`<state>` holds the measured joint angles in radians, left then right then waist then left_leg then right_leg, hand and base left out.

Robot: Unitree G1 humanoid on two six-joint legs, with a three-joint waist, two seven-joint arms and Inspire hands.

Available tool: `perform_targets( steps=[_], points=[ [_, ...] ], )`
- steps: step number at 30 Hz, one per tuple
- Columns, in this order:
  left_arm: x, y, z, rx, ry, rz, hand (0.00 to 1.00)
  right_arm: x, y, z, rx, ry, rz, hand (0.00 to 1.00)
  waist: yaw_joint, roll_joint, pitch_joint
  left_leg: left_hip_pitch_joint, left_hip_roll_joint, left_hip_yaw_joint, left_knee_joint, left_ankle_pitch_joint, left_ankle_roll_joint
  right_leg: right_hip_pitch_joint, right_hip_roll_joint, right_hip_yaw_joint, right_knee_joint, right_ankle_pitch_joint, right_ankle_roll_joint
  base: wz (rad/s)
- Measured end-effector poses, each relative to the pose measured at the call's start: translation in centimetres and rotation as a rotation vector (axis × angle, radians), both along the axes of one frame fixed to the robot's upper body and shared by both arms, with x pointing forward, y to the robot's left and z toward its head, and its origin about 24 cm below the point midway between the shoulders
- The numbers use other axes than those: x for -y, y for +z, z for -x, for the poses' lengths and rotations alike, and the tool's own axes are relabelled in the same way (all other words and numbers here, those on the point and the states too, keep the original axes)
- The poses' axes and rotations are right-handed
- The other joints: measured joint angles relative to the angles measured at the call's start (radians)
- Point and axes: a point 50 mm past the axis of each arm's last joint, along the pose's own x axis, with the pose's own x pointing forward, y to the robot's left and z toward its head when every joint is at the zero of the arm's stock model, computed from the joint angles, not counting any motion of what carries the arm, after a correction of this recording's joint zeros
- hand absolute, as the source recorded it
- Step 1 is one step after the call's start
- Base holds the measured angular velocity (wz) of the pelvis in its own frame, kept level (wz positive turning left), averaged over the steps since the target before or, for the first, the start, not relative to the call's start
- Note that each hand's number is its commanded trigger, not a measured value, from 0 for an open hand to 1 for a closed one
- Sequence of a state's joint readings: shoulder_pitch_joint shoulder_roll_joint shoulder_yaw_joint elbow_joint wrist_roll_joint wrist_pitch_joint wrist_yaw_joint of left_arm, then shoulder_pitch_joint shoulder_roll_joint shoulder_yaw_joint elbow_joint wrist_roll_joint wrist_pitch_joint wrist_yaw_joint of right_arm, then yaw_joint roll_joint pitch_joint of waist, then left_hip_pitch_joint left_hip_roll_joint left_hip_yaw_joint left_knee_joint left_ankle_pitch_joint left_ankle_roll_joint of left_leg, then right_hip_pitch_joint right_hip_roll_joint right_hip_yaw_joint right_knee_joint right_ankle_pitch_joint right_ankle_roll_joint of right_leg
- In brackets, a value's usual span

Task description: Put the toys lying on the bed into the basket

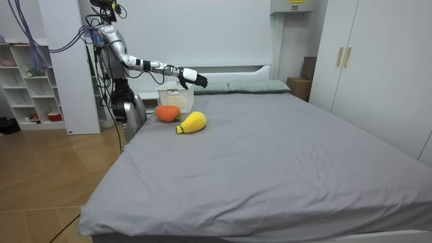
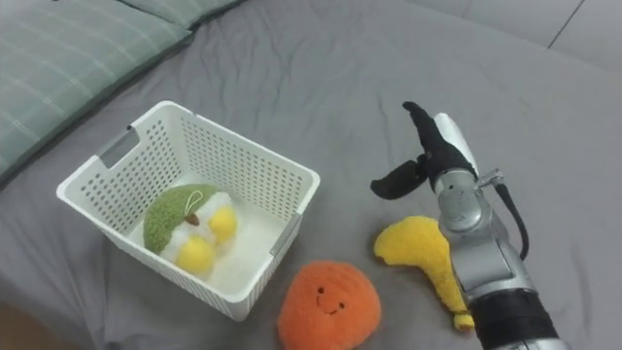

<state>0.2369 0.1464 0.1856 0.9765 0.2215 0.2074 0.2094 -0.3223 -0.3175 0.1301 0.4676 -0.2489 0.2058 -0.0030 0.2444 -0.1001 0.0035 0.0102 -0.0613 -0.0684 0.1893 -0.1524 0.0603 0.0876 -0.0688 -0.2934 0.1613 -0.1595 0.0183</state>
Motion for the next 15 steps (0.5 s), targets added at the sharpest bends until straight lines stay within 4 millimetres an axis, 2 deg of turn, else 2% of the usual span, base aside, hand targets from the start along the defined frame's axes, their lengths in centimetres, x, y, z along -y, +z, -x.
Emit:
perform_targets(
  steps=[5,8,12,15],
  points=[
    [0.2,0.0,-0.4,0.007,-0.01,0.006,0.0,1.4,-2.6,1.0,-0.113,-0.065,0.015,0.0,-0.023,0.001,-0.001,-0.001,0.001,0.007,-0.001,-0.004,0.003,-0.003,0.001,0.02,0.011,0.0,0.0,-0.09],
    [0.3,0.0,-0.7,0.029,-0.004,0.017,0.0,1.7,-3.1,1.3,-0.135,-0.086,0.009,0.0,-0.048,-0.001,-0.0017,-0.01,-0.001,0.002,0.008,-0.004,0.003,-0.007,-0.001,0.014,0.012,0.0,0.0,0.04],
    [0.6,0.0,-1.5,0.046,-0.051,0.022,0.0,2.3,-3.7,1.6,-0.148,-0.108,0.024,0.0,-0.049,-0.007,-0.0056,-0.035,0.002,0.007,0.016,-0.004,0.003,-0.038,0.0,0.016,0.019,0.001,-0.002,-0.02],
    [0.9,0.0,-2.1,0.058,-0.076,0.027,0.0,2.8,-4.7,2.1,-0.193,-0.125,0.03,0.0,-0.047,-0.007,-0.002,-0.058,0.002,0.007,0.018,-0.004,0.003,-0.062,0.0,0.016,0.024,0.002,-0.002,0.0]
  ],
)
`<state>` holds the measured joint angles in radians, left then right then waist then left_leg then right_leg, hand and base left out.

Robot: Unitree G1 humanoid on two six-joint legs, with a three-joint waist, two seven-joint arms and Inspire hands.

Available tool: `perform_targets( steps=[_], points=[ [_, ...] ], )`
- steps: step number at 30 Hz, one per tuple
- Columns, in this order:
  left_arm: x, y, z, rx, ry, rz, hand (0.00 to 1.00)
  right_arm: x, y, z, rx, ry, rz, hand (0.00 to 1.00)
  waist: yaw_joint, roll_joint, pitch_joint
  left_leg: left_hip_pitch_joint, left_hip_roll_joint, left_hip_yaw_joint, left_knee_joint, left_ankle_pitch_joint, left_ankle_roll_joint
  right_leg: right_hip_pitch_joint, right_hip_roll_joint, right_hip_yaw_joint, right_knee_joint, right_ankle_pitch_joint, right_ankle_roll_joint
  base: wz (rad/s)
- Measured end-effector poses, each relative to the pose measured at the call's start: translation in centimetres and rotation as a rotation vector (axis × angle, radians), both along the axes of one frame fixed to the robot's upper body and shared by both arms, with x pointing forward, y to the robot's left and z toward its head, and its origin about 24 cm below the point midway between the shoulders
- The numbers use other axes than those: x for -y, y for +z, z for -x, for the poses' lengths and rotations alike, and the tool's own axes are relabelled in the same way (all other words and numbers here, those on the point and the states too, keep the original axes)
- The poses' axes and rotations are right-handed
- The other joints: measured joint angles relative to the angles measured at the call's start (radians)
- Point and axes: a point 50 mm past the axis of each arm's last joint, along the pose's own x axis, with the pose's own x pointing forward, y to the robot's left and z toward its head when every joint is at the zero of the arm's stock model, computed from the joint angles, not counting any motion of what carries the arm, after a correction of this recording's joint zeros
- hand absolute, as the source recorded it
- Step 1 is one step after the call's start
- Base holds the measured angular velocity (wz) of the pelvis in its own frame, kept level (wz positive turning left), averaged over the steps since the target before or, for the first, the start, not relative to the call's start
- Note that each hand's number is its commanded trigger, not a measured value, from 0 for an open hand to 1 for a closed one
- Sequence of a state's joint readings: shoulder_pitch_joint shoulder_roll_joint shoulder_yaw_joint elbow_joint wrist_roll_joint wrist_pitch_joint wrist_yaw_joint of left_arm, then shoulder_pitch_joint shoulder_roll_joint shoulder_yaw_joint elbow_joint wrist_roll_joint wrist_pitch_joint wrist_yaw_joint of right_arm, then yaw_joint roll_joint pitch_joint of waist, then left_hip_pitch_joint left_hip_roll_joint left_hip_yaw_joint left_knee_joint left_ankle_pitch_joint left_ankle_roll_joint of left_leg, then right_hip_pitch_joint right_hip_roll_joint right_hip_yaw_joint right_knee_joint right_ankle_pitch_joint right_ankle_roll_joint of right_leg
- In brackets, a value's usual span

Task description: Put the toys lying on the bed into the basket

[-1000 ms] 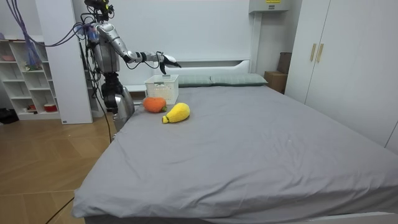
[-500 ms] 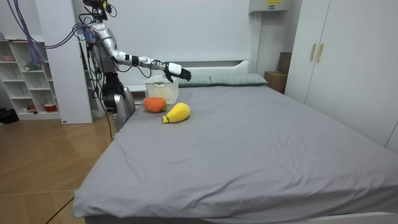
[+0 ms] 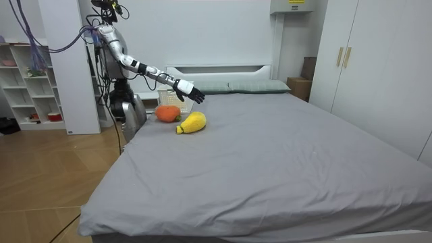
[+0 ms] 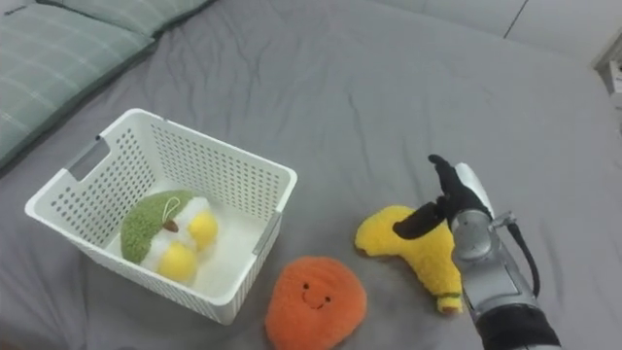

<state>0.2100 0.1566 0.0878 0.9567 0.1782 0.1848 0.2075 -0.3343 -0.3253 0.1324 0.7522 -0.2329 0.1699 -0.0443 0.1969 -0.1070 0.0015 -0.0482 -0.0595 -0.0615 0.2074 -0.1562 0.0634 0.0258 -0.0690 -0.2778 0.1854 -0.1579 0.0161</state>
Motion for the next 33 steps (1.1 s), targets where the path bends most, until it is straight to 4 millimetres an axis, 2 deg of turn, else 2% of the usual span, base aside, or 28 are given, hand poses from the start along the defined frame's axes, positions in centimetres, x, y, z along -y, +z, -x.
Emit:
perform_targets(
  steps=[1,3,5,8,13,15,16,17,25,33],
  points=[
    [-0.1,0.0,-0.2,0.001,-0.019,-0.003,0.0,0.3,-0.6,0.4,-0.027,-0.01,0.002,0.0,0.0,0.0,0.0004,-0.012,0.0,0.0,0.001,0.0,0.0,-0.008,0.0,0.0,0.0,0.0,0.0,0.0],
    [-0.2,0.0,-0.4,0.01,-0.008,0.0,0.0,0.7,-1.3,0.8,-0.065,-0.028,0.007,0.0,0.005,0.006,0.0063,-0.023,0.0,-0.001,0.0,0.0,0.0,-0.017,0.0,0.0,0.0,0.0,0.0,0.0],
    [-0.2,-0.1,-0.4,0.004,0.006,0.012,0.0,1.3,-2.0,1.1,-0.106,-0.06,0.021,0.0,0.004,0.016,0.0151,-0.042,0.0,0.002,0.0,0.0,0.0,-0.038,0.001,0.0,0.0,0.0,0.0,0.0],
    [-0.1,-0.3,0.1,-0.013,0.038,0.028,0.0,1.9,-2.5,1.5,-0.122,-0.101,0.035,0.0,0.007,0.018,0.0168,-0.07,0.001,0.005,0.002,0.002,-0.001,-0.072,0.001,0.001,0.0,0.0,0.0,0.0],
    [0.0,-0.5,0.3,-0.025,0.038,0.035,0.0,2.3,-1.7,0.4,-0.078,-0.144,0.04,0.0,0.014,0.018,0.0174,-0.108,0.003,0.005,0.001,0.002,-0.002,-0.113,0.002,0.0,-0.001,0.0,0.0,0.0],
    [0.1,-0.4,-0.2,-0.006,0.03,0.036,0.0,2.7,-1.6,0.4,-0.071,-0.156,0.055,0.44,0.03,0.019,0.0186,-0.117,0.002,0.005,0.001,0.002,-0.002,-0.121,0.002,-0.002,-0.003,0.0,0.0,0.0],
    [0.2,-0.4,-0.4,-0.001,0.023,0.037,0.0,2.9,-1.6,0.4,-0.077,-0.159,0.067,0.85,0.035,0.022,0.0204,-0.118,0.001,0.002,-0.001,0.002,-0.002,-0.122,0.002,-0.004,-0.003,0.0,0.0,0.05],
    [0.3,-0.4,-0.5,0.006,0.014,0.04,0.0,3.0,-1.5,0.3,-0.08,-0.156,0.082,1.0,0.035,0.025,0.0227,-0.121,0.001,-0.006,0.0,0.002,-0.002,-0.122,0.0,-0.015,-0.003,0.0,0.0,0.09],
    [0.5,-0.4,-0.9,0.026,-0.005,0.042,0.0,4.7,-0.6,0.4,-0.05,-0.205,0.151,1.0,0.035,0.026,0.0236,-0.148,-0.003,-0.027,0.015,0.002,-0.002,-0.132,-0.002,-0.053,-0.003,0.0,0.0,0.1],
    [0.4,-0.4,-0.6,0.02,0.001,0.024,0.0,5.0,-0.9,0.9,-0.059,-0.22,0.165,1.0,0.032,0.027,0.0229,-0.149,-0.004,-0.033,0.015,0.003,-0.003,-0.129,-0.003,-0.072,-0.003,0.0,0.0,0.02]
  ],
)
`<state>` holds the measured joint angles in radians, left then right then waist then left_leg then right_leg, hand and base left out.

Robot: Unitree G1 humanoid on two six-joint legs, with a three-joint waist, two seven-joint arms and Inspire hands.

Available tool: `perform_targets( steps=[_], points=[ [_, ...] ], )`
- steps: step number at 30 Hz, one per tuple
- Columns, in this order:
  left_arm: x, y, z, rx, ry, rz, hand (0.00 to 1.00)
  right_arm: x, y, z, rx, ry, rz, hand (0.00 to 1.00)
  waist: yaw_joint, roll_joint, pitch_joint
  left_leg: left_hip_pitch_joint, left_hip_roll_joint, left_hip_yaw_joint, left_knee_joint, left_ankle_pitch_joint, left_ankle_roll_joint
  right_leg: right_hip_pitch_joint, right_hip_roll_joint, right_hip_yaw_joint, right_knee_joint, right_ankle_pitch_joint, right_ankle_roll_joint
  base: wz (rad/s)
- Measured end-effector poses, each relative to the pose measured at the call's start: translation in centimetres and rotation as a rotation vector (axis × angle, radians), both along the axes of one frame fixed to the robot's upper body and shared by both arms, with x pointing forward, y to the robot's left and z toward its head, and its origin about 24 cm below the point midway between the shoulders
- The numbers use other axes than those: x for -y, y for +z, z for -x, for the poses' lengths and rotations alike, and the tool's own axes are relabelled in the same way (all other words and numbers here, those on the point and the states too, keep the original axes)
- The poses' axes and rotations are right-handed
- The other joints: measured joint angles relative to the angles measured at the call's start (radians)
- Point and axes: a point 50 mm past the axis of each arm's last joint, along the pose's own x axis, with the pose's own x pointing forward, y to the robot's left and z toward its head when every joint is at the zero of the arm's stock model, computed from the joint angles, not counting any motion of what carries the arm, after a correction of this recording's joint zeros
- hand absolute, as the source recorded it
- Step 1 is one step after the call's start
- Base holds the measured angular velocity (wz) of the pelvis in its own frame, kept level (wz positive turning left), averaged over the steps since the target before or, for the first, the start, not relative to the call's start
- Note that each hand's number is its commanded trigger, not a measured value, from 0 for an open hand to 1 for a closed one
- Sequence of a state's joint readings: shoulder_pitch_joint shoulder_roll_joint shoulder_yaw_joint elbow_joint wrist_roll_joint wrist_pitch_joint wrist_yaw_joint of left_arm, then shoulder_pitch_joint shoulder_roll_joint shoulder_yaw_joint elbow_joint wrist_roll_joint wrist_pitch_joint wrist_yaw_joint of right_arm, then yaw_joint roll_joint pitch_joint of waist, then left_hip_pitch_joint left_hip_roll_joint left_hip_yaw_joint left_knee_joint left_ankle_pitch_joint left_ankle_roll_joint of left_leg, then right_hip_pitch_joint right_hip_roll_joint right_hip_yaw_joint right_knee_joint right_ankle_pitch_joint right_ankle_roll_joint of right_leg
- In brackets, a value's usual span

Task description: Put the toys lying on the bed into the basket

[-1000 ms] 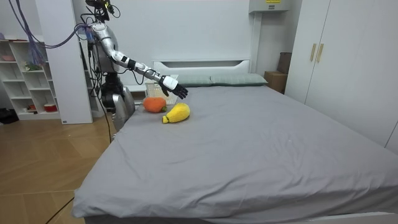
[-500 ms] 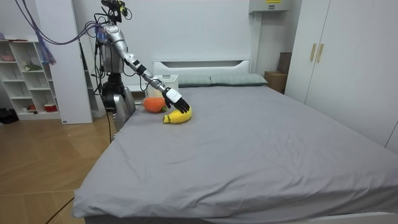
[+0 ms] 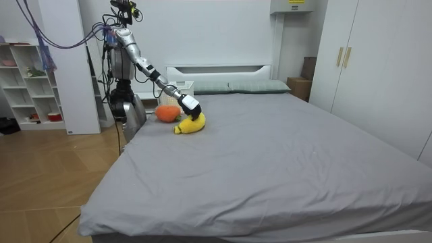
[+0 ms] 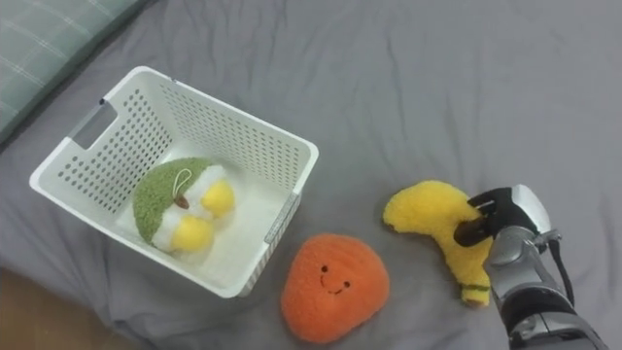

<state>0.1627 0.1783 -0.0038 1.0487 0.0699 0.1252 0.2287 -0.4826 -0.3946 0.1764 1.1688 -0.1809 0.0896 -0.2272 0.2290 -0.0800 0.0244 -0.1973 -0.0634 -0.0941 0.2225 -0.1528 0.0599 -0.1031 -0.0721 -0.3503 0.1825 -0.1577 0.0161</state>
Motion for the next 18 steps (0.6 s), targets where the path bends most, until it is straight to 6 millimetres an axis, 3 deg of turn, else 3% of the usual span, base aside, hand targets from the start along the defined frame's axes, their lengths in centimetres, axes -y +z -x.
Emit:
perform_targets(
  steps=[18],
  points=[
    [-0.69,0.25,-0.02,0.018,-0.007,-0.019,0.0,-0.3,-0.58,0.55,-0.039,0.067,0.017,1.0,-0.008,-0.004,-0.0038,0.049,0.001,0.0,-0.003,0.001,0.0,0.048,-0.001,-0.003,-0.001,0.0,0.0,0.0]
  ],
)
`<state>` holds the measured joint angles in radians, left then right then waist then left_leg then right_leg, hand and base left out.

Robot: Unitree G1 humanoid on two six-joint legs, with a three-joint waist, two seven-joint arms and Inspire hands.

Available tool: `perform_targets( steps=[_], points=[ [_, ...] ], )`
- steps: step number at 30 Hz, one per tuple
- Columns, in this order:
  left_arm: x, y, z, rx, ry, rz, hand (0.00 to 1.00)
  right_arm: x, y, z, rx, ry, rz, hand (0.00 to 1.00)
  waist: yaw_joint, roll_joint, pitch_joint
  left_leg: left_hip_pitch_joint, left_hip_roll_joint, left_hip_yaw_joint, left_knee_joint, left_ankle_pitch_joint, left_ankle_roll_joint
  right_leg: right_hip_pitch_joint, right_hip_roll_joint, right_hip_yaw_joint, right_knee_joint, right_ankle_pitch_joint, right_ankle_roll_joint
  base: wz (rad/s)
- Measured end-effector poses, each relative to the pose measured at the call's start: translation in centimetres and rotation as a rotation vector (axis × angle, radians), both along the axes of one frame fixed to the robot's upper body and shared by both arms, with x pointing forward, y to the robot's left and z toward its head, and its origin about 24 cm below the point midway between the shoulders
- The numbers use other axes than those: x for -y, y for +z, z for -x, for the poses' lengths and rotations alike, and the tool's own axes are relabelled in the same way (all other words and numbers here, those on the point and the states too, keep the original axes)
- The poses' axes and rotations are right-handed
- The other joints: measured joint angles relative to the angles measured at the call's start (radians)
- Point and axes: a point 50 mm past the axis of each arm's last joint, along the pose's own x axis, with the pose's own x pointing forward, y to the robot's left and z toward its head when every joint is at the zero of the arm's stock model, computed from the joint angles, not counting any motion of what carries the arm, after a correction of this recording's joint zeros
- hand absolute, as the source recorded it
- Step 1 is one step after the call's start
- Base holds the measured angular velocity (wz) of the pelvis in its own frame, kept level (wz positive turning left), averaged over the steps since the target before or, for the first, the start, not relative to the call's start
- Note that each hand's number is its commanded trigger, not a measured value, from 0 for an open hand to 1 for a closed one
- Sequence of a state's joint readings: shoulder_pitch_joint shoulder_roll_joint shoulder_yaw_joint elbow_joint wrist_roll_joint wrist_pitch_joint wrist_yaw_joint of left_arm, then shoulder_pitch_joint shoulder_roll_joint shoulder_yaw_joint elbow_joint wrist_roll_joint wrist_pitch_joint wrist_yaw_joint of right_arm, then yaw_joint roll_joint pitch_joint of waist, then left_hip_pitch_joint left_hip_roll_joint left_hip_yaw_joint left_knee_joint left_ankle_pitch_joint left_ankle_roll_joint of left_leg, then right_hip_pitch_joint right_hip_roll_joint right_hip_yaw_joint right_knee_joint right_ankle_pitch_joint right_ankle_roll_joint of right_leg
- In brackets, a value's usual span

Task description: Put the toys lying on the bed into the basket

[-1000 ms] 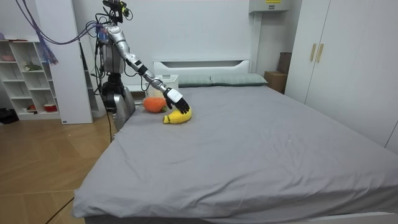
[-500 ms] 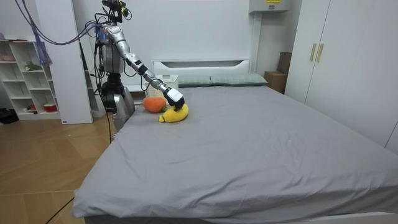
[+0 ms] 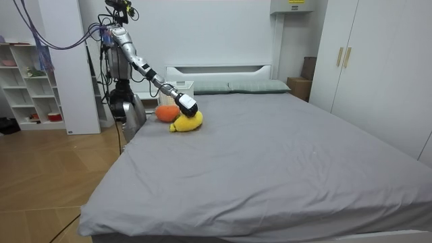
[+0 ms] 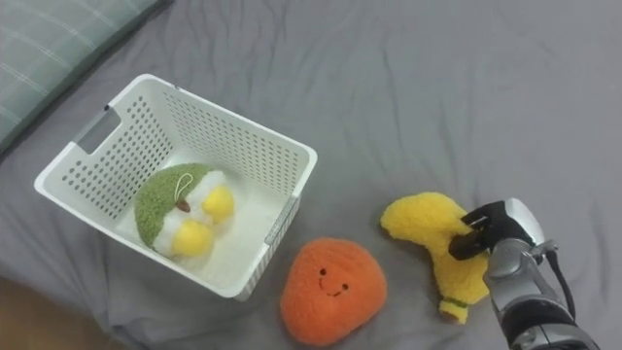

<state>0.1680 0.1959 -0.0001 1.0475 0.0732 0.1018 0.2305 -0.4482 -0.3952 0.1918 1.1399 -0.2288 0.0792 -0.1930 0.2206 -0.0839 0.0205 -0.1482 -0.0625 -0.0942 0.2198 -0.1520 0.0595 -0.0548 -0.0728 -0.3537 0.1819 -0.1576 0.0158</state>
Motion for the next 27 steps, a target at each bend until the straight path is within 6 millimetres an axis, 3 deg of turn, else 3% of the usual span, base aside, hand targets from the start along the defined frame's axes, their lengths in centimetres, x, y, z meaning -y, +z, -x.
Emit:
perform_targets(
  steps=[4,10,15,19,22,27],
  points=[
    [-0.3,0.1,0.5,-0.002,0.017,-0.006,0.0,-0.9,1.4,-1.4,0.084,0.043,-0.008,1.0,-0.023,-0.003,-0.0035,0.034,0.001,0.006,-0.013,0.0,0.0,0.028,0.001,0.001,-0.007,0.0,0.0,-0.02],
    [-0.6,0.1,1.2,-0.013,0.045,-0.01,0.0,-3.0,3.5,-2.6,0.204,0.167,-0.038,1.0,-0.035,-0.011,-0.0136,0.098,0.004,0.024,-0.033,0.0,0.0,0.078,0.003,0.02,-0.016,0.0,0.0,-0.11],
    [-0.9,0.2,1.5,-0.011,0.074,-0.015,0.0,-4.7,5.3,-3.1,0.264,0.27,-0.034,1.0,-0.038,-0.009,-0.0159,0.123,0.005,0.036,-0.038,-0.001,0.001,0.098,0.002,0.035,-0.009,0.0,0.0,-0.09],
    [-0.9,0.2,1.3,-0.016,0.073,-0.002,0.0,-6.8,8.6,-4.0,0.398,0.379,-0.004,1.0,-0.048,-0.008,-0.0175,0.133,0.007,0.038,-0.037,-0.001,0.001,0.105,0.006,0.049,-0.01,0.001,-0.002,-0.03],
    [-0.8,0.2,1.0,-0.015,0.07,0.012,0.0,-7.7,10.0,-4.3,0.457,0.421,-0.01,1.0,-0.05,-0.01,-0.0209,0.142,0.007,0.039,-0.038,-0.001,0.001,0.115,0.006,0.05,-0.011,0.001,-0.001,0.0],
    [-0.7,0.2,0.4,0.004,0.063,0.027,0.0,-9.7,12.8,-4.4,0.552,0.509,-0.017,1.0,-0.044,-0.008,-0.0198,0.159,0.01,0.053,-0.045,-0.001,0.001,0.128,0.005,0.052,-0.01,0.001,-0.001,-0.04]
  ],
)
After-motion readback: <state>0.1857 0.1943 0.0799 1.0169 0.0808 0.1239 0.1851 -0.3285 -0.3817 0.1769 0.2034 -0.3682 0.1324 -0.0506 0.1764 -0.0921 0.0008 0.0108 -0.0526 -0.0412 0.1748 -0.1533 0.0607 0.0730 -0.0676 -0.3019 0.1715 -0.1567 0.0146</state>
